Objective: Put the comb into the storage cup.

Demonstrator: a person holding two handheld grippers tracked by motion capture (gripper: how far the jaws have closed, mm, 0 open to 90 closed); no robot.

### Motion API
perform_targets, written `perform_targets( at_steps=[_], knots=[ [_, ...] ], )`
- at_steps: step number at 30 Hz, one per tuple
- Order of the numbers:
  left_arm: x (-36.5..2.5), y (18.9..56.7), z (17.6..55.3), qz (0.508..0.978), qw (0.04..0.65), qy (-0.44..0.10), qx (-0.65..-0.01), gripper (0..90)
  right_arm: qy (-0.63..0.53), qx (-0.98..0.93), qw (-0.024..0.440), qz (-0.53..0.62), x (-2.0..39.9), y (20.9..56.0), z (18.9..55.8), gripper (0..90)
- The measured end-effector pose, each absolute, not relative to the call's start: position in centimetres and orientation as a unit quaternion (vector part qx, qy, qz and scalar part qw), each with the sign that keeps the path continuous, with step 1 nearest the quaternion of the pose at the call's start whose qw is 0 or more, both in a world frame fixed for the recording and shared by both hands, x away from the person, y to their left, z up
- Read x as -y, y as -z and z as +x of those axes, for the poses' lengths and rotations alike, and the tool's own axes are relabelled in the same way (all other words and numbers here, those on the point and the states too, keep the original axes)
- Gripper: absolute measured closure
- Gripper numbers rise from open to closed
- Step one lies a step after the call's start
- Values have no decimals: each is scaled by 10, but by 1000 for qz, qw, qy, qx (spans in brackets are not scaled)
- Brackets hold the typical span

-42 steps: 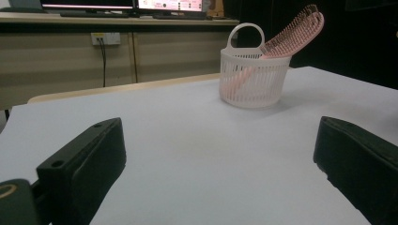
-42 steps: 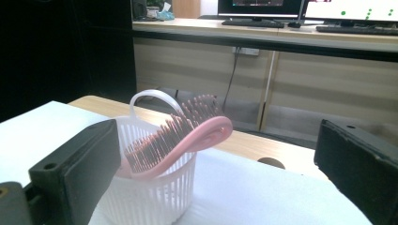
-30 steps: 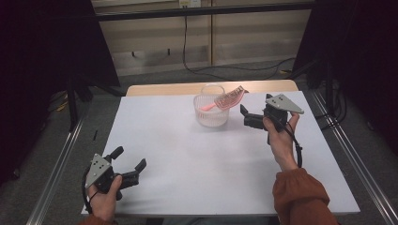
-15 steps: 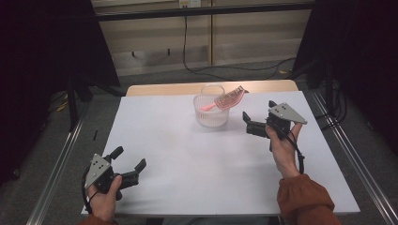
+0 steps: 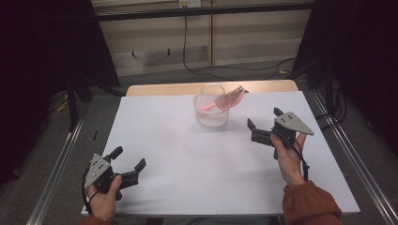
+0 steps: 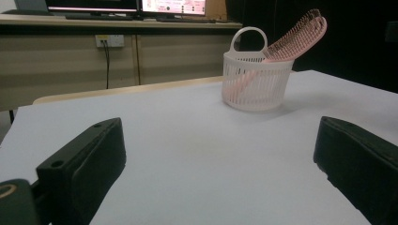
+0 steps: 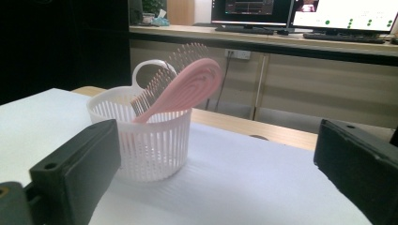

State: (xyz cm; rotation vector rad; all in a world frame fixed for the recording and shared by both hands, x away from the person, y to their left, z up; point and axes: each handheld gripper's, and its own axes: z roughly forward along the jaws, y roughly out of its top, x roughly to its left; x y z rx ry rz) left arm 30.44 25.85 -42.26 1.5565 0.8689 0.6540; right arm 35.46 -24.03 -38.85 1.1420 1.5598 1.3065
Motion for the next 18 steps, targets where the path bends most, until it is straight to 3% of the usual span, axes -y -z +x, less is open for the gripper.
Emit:
perform_targets(
  at_steps=[18],
  knots=[
    [-258,422,304,668,582,-279,-371,27,-516,-612,405,442,247,396,328,0]
  ],
)
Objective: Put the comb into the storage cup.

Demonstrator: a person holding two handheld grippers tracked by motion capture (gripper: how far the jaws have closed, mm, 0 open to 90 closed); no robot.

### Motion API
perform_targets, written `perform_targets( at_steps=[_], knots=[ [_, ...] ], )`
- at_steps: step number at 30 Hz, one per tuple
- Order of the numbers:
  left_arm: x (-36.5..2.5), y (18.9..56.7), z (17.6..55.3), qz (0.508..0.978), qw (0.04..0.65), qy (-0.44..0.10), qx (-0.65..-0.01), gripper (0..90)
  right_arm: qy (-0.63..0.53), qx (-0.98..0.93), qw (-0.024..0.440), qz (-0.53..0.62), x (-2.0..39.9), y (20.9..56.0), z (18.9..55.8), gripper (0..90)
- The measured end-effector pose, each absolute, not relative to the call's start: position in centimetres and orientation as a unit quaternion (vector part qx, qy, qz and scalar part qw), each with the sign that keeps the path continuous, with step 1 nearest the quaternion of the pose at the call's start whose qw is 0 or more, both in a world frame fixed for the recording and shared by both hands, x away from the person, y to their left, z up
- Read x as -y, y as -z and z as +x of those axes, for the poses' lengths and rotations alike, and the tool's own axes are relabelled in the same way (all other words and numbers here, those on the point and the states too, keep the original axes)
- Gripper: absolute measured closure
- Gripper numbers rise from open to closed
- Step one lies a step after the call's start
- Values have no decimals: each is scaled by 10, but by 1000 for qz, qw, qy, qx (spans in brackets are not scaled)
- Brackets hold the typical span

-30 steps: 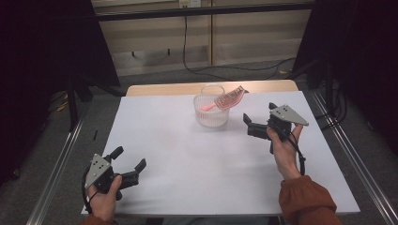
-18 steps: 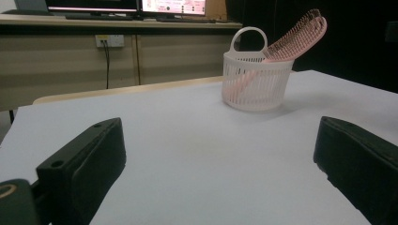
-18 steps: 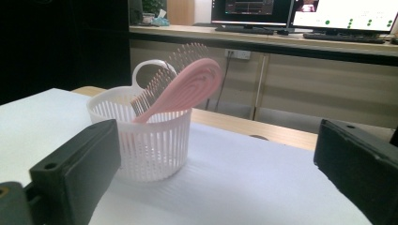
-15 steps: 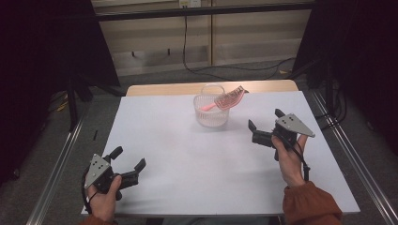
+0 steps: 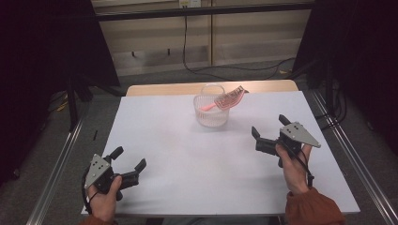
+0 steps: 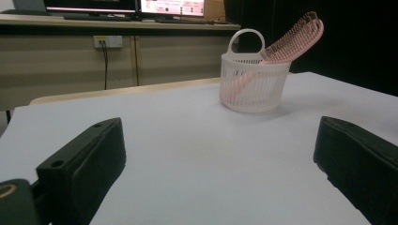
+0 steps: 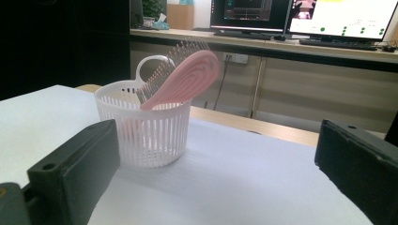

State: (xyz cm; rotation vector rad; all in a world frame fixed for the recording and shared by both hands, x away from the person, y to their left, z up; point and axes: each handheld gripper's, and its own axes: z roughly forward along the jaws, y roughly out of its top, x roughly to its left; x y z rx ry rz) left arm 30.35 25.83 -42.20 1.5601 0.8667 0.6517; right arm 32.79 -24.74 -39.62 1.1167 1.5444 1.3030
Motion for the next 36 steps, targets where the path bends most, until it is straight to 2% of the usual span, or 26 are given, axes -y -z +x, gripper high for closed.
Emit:
perform_targets(
  at_steps=[26,36],
  knots=[
    [-257,421,298,661,581,-285,-381,27,-514,-605,414,446,265,402,276,0],
    [-258,421,298,662,575,-289,-383,28,-501,-602,431,448,271,411,263,0]
  ],
)
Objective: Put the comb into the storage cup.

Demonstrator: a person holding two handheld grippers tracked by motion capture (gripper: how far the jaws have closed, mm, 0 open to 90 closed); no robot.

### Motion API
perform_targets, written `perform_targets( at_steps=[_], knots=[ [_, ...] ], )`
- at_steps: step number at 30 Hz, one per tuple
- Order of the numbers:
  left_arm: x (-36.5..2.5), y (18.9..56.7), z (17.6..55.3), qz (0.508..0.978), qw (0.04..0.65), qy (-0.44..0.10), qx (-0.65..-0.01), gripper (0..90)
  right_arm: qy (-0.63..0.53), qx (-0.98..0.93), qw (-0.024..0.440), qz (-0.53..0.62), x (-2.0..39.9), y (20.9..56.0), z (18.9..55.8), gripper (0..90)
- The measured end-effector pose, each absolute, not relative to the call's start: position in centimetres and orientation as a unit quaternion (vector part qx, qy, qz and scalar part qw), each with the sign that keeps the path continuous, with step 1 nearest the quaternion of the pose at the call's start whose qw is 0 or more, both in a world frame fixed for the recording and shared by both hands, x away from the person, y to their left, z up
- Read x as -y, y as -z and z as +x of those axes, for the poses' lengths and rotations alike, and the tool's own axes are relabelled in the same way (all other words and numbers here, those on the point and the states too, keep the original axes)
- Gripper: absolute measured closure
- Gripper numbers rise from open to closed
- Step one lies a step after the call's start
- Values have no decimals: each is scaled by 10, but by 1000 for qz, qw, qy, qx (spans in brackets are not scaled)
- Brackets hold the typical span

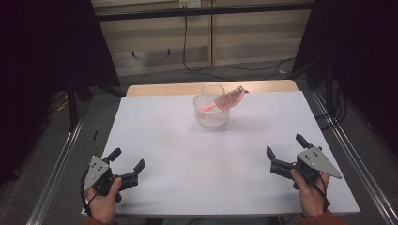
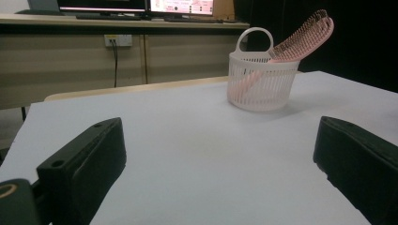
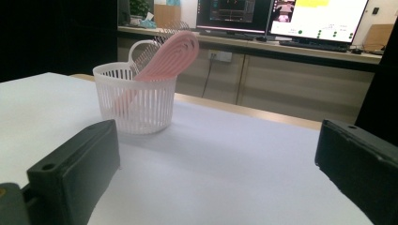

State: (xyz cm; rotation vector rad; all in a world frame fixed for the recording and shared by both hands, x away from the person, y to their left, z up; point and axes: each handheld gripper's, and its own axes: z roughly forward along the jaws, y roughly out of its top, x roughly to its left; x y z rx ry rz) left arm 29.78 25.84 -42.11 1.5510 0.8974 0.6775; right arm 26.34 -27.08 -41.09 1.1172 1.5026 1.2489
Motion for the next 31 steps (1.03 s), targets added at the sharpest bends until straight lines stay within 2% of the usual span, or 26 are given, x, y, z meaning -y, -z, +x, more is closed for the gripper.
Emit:
perform_targets(
  at_steps=[13,19,31],
  knots=[
    [-264,420,297,654,581,-292,-387,27,-472,-607,435,469,283,426,248,0],
    [-266,423,300,657,568,-296,-397,27,-474,-613,412,478,284,431,250,0],
    [-264,423,302,658,575,-286,-393,27,-493,-601,414,474,286,429,250,1]
  ],
)
